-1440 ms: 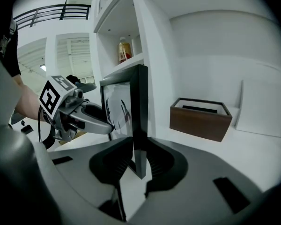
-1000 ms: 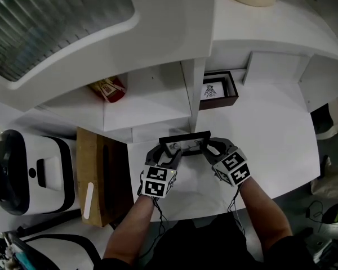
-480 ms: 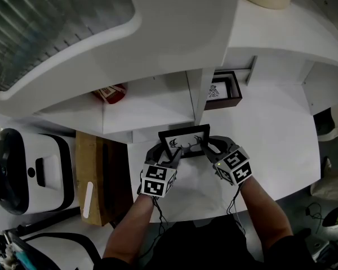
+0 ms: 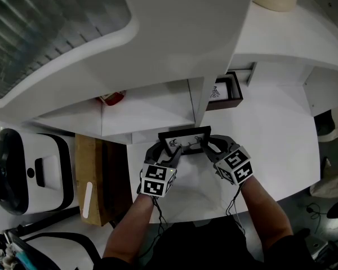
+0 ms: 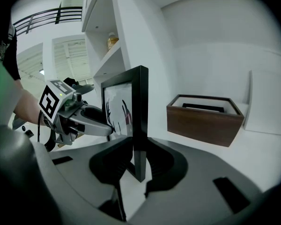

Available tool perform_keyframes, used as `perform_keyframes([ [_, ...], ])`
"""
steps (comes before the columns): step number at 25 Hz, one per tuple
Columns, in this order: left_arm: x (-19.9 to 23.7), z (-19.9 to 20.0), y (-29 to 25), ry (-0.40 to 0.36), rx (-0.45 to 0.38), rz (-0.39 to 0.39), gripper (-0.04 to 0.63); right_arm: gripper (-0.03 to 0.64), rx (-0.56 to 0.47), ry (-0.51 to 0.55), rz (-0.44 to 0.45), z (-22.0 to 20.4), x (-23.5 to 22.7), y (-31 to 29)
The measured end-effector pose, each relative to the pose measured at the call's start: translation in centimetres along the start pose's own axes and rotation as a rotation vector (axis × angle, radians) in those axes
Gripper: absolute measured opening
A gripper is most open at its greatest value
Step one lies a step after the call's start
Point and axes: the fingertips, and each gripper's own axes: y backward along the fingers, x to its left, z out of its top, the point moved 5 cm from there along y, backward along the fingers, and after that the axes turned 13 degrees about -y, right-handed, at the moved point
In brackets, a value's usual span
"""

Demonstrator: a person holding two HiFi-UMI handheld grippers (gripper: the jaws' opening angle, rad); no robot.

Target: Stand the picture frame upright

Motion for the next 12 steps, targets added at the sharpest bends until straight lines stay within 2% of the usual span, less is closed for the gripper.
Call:
perform_keyframes([
  [12, 0.19, -0.09, 0.13, -0.006, -0.019, 0.010, 0.219, 0.089, 0.007, -0.011, -0.010, 0.17, 0.02, 0.01],
])
